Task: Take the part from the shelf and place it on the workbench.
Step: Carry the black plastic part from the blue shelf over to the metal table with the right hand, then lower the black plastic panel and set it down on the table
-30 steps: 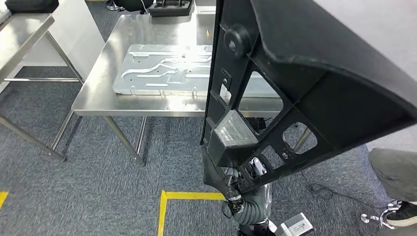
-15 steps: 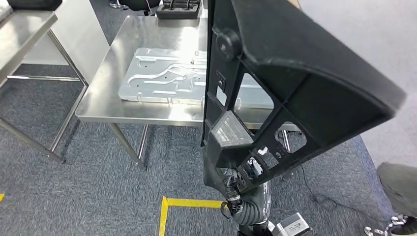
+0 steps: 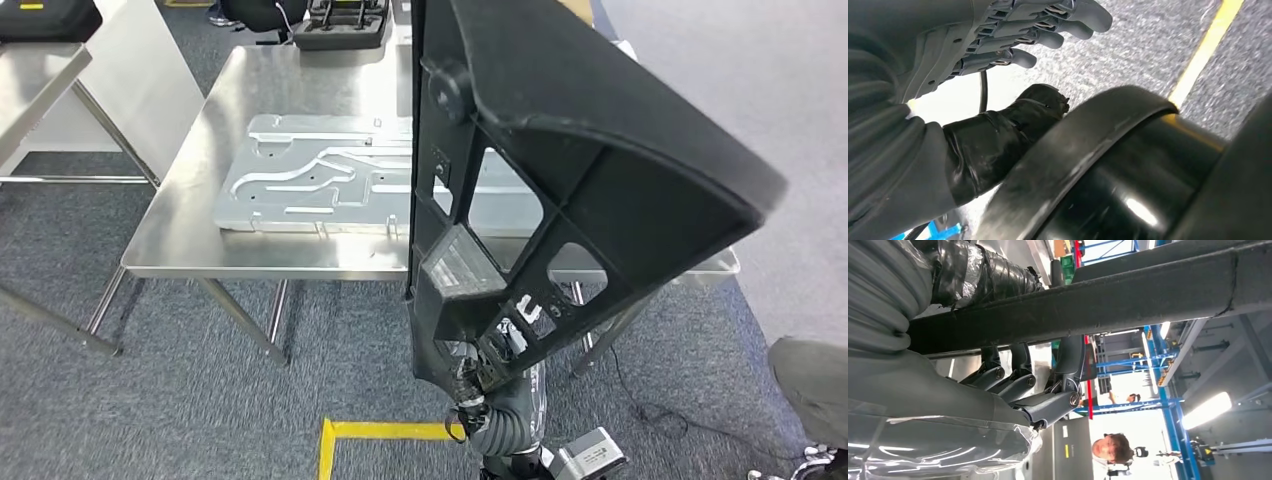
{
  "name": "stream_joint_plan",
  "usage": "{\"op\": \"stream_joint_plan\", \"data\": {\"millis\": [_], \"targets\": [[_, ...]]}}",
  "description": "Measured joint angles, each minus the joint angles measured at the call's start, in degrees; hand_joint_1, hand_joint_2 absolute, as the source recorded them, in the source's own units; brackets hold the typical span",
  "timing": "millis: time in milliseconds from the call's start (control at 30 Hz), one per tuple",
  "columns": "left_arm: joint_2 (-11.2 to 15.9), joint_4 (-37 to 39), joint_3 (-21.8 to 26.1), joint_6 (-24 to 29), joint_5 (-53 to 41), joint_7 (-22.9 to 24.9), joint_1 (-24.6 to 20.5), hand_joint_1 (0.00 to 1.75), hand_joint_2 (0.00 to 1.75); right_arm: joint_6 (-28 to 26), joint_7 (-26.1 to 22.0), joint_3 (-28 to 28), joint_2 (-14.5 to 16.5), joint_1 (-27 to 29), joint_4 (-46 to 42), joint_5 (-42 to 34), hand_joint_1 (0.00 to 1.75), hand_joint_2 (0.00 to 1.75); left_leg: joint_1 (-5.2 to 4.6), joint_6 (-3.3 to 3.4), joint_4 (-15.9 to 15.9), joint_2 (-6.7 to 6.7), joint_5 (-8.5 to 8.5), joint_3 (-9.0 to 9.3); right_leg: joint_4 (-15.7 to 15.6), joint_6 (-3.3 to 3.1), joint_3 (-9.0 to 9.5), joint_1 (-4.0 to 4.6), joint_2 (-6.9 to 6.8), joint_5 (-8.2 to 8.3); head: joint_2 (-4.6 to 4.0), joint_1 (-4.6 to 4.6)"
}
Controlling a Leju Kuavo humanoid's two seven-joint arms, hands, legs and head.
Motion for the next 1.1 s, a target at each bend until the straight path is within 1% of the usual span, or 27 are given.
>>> {"op": "stream_joint_plan", "data": {"millis": [33, 67, 133, 167, 233, 267, 333, 367, 400, 433, 500, 533, 567, 633, 700, 733, 767, 800, 833, 867, 900, 933, 967, 1000, 1033, 1067, 1100], "targets": [[0.0, 0.0, 0.0, 0.0, 0.0, 0.0, 0.0, 0.0, 1.75, 0.0, 0.0, 0.0, 0.0, 0.0, 0.0, 0.0, 1.75, 1.75, -0.14, 0.29, -3.6, 0.0, 1.66, 1.29, 0.0, 0.28, 0.44, 0.07, 0.06, -0.52, 0.0, -0.01], [0.0, 0.0, 0.0, -0.1, 0.0, -0.1, -0.1, 0.0, 1.75, -0.1, 0.0, 0.0, 0.0, 0.0, 0.0, -0.2, 1.75, 1.75, -0.28, 0.57, -5.5, -0.01, 2.02, 2.05, 0.0, 0.57, 0.55, 0.13, 0.07, -0.82, 0.0, 0.02], [0.0, 0.0, 0.0, -0.1, 0.0, -0.2, -0.1, 0.0, 1.75, -0.1, 0.1, 0.0, 0.0, -0.1, 0.1, -0.5, 1.75, 1.75, -0.49, 1.14, -6.7, -0.03, 1.22, 2.61, -0.4, 1.14, 0.6, 0.18, 0.07, -1.09, 0.0, 0.07], [0.0, 0.0, 0.0, -0.1, -0.1, -0.2, -0.1, 0.0, 1.75, -0.1, 0.1, 0.0, 0.0, -0.1, 0.1, -0.7, 1.75, 1.75, -0.32, 1.44, -6.9, -0.04, 1.18, 2.84, -0.6, 1.41, 0.77, 0.18, 0.0, -1.23, 0.01, 0.15], [0.0, 0.0, 0.0, 0.0, -0.1, -0.3, 0.1, 0.0, 1.75, -0.2, 0.1, 0.0, 0.0, -0.1, 0.2, -0.9, 1.75, 1.75, -0.01, 2.06, -7.9, -0.03, 1.06, 3.78, 1.1, 1.87, 0.26, 0.25, -0.12, -2.32, 0.01, 0.26], [0.0, 0.0, 0.0, 0.1, -0.1, -0.3, 0.1, 0.0, 1.75, -0.2, 0.1, 0.0, 0.0, -0.1, 0.2, -1.0, 1.75, 1.75, 0.12, 2.39, -8.3, -0.02, 0.92, 4.31, 3.7, 2.06, -1.07, 0.24, -0.17, -3.43, 0.01, 0.33], [0.0, 0.0, 0.0, 0.3, -0.2, -0.4, 0.0, 0.0, 1.75, -0.2, 0.1, 0.0, 0.0, -0.1, 0.3, -1.2, 1.75, 1.75, 0.02, 2.86, -8.4, 0.0, 0.3, 5.1, 11.3, 2.27, -5.64, 0.18, -0.2, -5.83, 0.0, 0.45], [0.0, 0.0, 0.0, 0.3, -0.2, -0.4, 0.0, 0.0, 1.75, -0.2, 0.1, 0.0, 0.0, -0.1, 0.5, -1.4, 1.75, 1.75, -0.01, 2.95, -8.4, -0.03, -0.09, 5.54, 14.3, 2.35, -7.86, 0.13, -0.21, -6.21, 0.0, 0.46], [0.0, 0.0, 0.0, 0.3, -0.2, -0.5, 0.1, 0.0, 1.75, -0.2, 0.1, 0.0, 0.0, -0.1, 0.7, -1.6, 1.75, 1.75, -0.03, 2.95, -8.4, -0.07, -0.53, 6.09, 15.5, 2.41, -9.26, 0.07, -0.21, -5.49, 0.0, 0.49], [0.0, 0.0, 0.0, 0.3, -0.2, -0.5, 0.2, 0.0, 1.75, -0.1, 0.1, 0.0, 0.0, -0.1, 0.8, -1.8, 1.75, 1.75, -0.03, 2.9, -8.4, -0.12, -1.02, 6.78, 14.4, 2.42, -9.6, -0.01, -0.21, -3.49, 0.0, 0.5], [0.0, 0.0, 0.0, 0.4, -0.3, -0.5, 0.3, 0.0, 1.75, -0.1, 0.1, 0.0, 0.0, -0.1, 1.0, -2.1, 1.75, 1.75, -0.02, 2.6, -8.3, -0.23, -2.16, 8.22, 7.6, 2.23, -7.71, -0.13, -0.22, 2.12, 0.0, 0.52], [0.0, 0.0, 0.0, 0.4, -0.4, -0.5, 0.3, 0.0, 1.75, -0.1, 0.0, 0.0, 0.0, -0.1, 1.1, -2.4, 1.75, 1.75, -0.1, 2.3, -8.3, -0.29, -2.74, 8.71, 4.2, 2.03, -6.38, -0.03, -0.22, 3.92, 0.0, 0.51], [-0.1, 0.0, 0.0, 0.4, -0.6, -0.5, 0.2, 0.0, 1.75, 0.0, 0.0, 0.0, 0.0, -0.2, 1.2, -2.7, 1.75, 1.75, -0.14, 1.96, -8.2, -0.32, -3.15, 8.97, 2.0, 1.74, -5.45, 0.06, -0.21, 4.61, 0.0, 0.47], [-0.1, 0.0, 0.0, 0.5, -0.7, -0.6, 0.0, 0.0, 1.75, 0.3, -0.1, 0.0, 0.0, -0.2, 1.4, -3.3, 1.75, 1.75, -0.2, 1.35, -8.2, -0.3, -3.58, 9.1, 0.6, 1.17, -4.8, 0.33, -0.08, 4.05, 0.0, 0.32], [-0.1, 0.0, 0.0, 0.5, -0.7, -0.7, -0.2, 0.0, 1.75, 0.6, -0.1, 0.0, 0.0, -0.2, 1.5, -3.6, 1.75, 1.75, -0.08, 0.82, -8.0, -0.17, -4.09, 9.18, 0.0, 0.63, -4.41, 0.18, 0.06, 3.75, 0.01, 0.21], [-0.1, 0.0, 0.0, 0.6, -0.8, -0.7, -0.2, 0.0, 1.75, 0.7, -0.2, 0.0, 0.0, -0.2, 1.5, -3.7, 1.75, 1.75, -0.04, 0.52, -6.8, -0.1, -4.72, 8.69, -0.3, 0.33, -4.01, 0.07, 0.03, 3.6, 0.01, 0.14], [-0.2, 0.0, 0.0, 0.6, -0.8, -0.7, -0.3, 0.0, 1.75, 0.7, -0.2, 0.0, 0.0, -0.3, 1.6, -3.8, 1.75, 1.75, 0.03, 0.2, -4.4, -0.07, -5.71, 7.43, -0.5, 0.04, -3.56, -0.06, -0.05, 3.41, 0.01, 0.08], [-0.2, 0.0, 0.0, 0.6, -0.8, -0.7, -0.3, 0.0, 1.75, 0.7, -0.3, 0.0, 0.0, -0.3, 1.6, -3.8, 1.75, 1.75, 0.11, -0.05, -0.8, -0.03, -6.87, 5.4, -0.6, -0.19, -3.2, -0.07, -0.14, 3.15, 0.0, 0.02], [-0.2, 0.0, 0.0, 0.6, -0.8, -0.7, -0.3, 0.0, 1.75, 0.7, -0.3, 0.0, 0.0, -0.4, 1.7, -3.9, 1.75, 1.75, 0.15, -0.26, 3.2, -0.02, -7.88, 2.82, -0.6, -0.36, -2.91, -0.07, -0.21, 2.86, 0.0, -0.03], [-0.2, 0.0, 0.1, 0.6, -0.8, -0.7, -0.3, 0.0, 1.75, 0.7, -0.3, 0.0, 0.0, -0.4, 1.9, -4.0, 1.75, 1.75, 0.2, -0.4, 6.4, -0.02, -8.34, 0.4, -0.6, -0.42, -2.6, -0.06, -0.23, 2.56, 0.0, -0.02], [-0.1, 0.0, 0.1, 0.6, -0.8, -0.7, -0.2, 0.0, 1.75, 0.7, -0.3, 0.0, 0.0, -0.3, 2.0, -4.0, 1.75, 1.75, 0.22, -0.45, 8.0, -0.02, -7.82, -1.29, -0.6, -0.42, -2.2, -0.06, -0.18, 2.22, 0.0, -0.02], [-0.1, 0.0, 0.1, 0.6, -0.8, -0.7, -0.1, 0.0, 1.75, 0.8, -0.3, 0.0, 0.0, -0.3, 2.2, -4.1, 1.75, 1.75, 0.22, -0.41, 7.5, -0.02, -6.16, -1.91, -0.6, -0.39, -1.69, -0.06, -0.11, 1.83, 0.0, -0.03], [-0.1, 0.0, 0.1, 0.6, -0.8, -0.7, -0.1, 0.0, 1.75, 0.8, -0.3, 0.0, 0.0, -0.3, 2.3, -4.2, 1.75, 1.75, 0.22, -0.28, 4.9, -0.02, -3.55, -1.47, -0.5, -0.32, -1.05, -0.06, -0.04, 1.4, 0.0, -0.04], [-0.1, 0.0, 0.1, 0.6, -0.8, -0.8, 0.0, 0.0, 1.75, 0.9, -0.3, 0.0, 0.0, -0.3, 2.4, -4.4, 1.75, 1.75, 0.21, -0.08, 1.1, -0.02, -0.77, -0.42, -0.5, -0.19, -0.43, -0.07, 0.02, 0.93, 0.0, -0.03], [-0.1, 0.0, 0.1, 0.6, -0.8, -0.8, -0.1, 0.0, 1.75, 1.0, -0.4, 0.0, 0.0, -0.3, 2.4, -4.6, 1.75, 1.75, 0.07, 0.11, -2.4, -0.02, 1.17, 0.84, -0.5, 0.03, -0.04, 0.02, 0.05, 0.49, 0.0, -0.02], [-0.1, 0.0, 0.1, 0.7, -0.8, -0.8, -0.1, 0.0, 1.75, 1.1, -0.4, 0.0, 0.0, -0.4, 2.5, -4.9, 1.75, 1.75, -0.06, 0.38, -5.1, -0.03, 2.11, 1.9, -0.5, 0.29, 0.14, 0.09, 0.06, 0.13, 0.0, -0.02], [-0.1, 0.0, 0.1, 0.7, -0.8, -0.9, -0.2, 0.0, 1.75, 1.3, -0.5, 0.0, 0.0, -0.4, 2.6, -5.2, 1.75, 1.75, -0.21, 0.62, -6.5, -0.04, 2.11, 2.46, -0.5, 0.56, 0.14, 0.16, 0.05, -0.09, 0.0, 0.02]]}}
